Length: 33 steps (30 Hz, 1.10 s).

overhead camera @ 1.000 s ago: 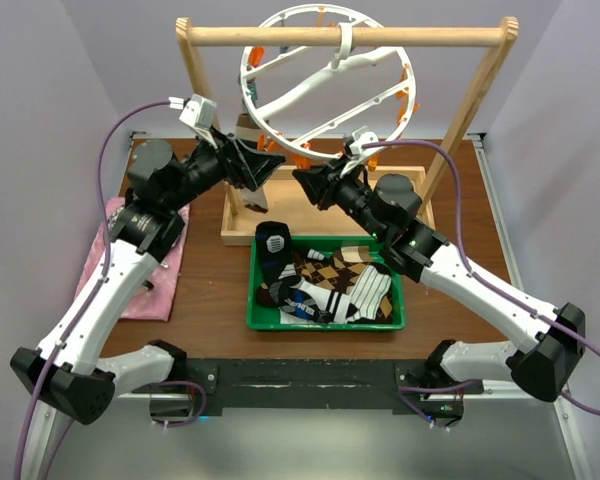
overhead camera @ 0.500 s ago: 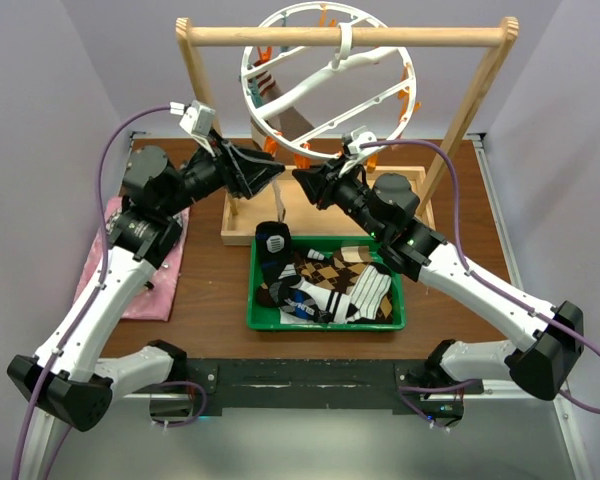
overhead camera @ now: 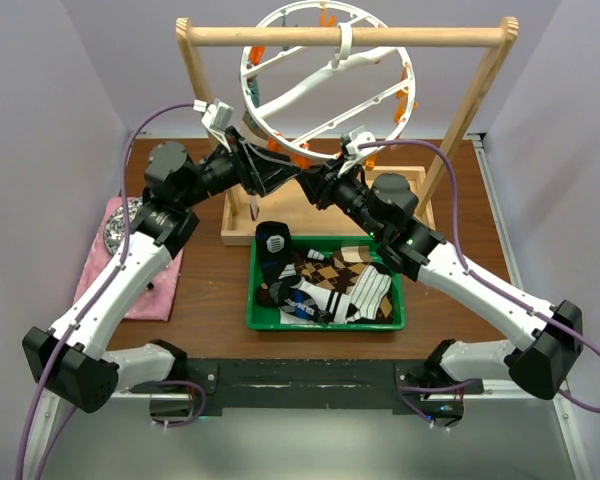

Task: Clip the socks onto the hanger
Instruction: Open the clamp at the hanger.

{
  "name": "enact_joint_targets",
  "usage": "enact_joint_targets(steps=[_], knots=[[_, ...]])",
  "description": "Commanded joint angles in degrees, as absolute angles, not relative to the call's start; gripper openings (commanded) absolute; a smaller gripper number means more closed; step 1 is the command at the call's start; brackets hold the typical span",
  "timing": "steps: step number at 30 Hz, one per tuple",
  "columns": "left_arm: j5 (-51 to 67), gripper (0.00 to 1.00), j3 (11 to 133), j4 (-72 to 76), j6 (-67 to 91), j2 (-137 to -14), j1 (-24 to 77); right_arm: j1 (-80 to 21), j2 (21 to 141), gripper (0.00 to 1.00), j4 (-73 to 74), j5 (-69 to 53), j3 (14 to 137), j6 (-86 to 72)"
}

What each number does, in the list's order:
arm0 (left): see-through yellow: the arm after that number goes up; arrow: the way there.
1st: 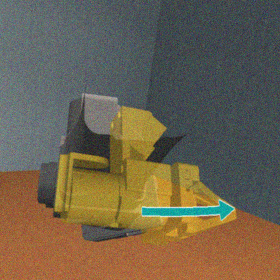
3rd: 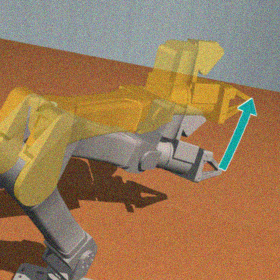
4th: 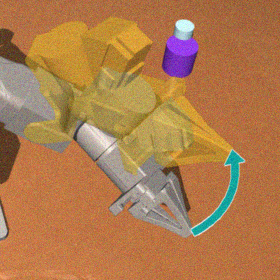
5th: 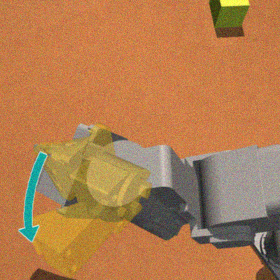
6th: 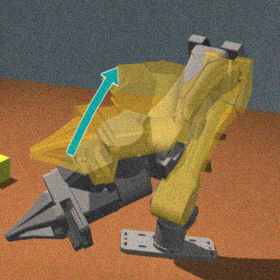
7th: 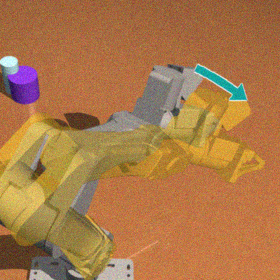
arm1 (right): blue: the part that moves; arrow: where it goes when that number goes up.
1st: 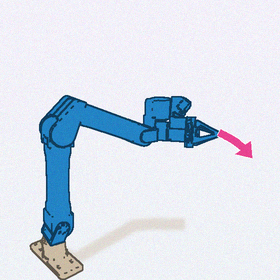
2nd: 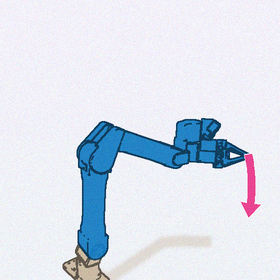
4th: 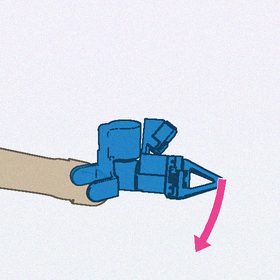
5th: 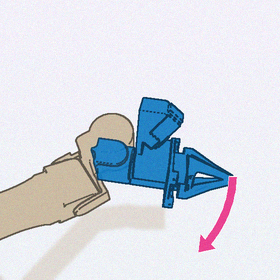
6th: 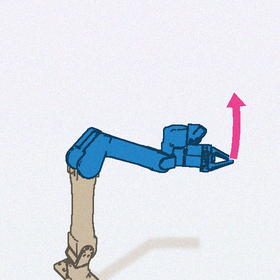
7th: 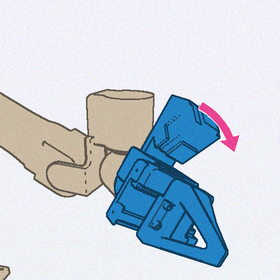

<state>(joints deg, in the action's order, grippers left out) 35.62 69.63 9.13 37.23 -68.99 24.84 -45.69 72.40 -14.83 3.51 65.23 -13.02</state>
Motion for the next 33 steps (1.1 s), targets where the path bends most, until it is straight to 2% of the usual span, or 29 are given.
enact_joint_targets(steps=[1, 24, 29, 33], knots=[[35.77, 0.62, 70.4, 12.74, 38.41, -69.96, 25.31, -45.97, 72.16, 0.0, -16.17, 2.55, 67.06, -11.95], [31.64, 0.63, 71.45, 15.73, 36.91, -74.36, 25.84, -45.97, 72.16, 0.0, -17.23, 1.85, 66.27, -12.74], [31.82, 0.62, 71.63, 16.78, 38.49, -74.71, 25.84, -45.97, 72.42, 0.0, -17.75, 1.76, 65.83, -12.92], [31.82, 0.56, 71.98, 17.84, 39.55, -75.58, 26.02, -45.97, 73.03, 0.0, -18.19, 1.49, 65.92, -13.18]])
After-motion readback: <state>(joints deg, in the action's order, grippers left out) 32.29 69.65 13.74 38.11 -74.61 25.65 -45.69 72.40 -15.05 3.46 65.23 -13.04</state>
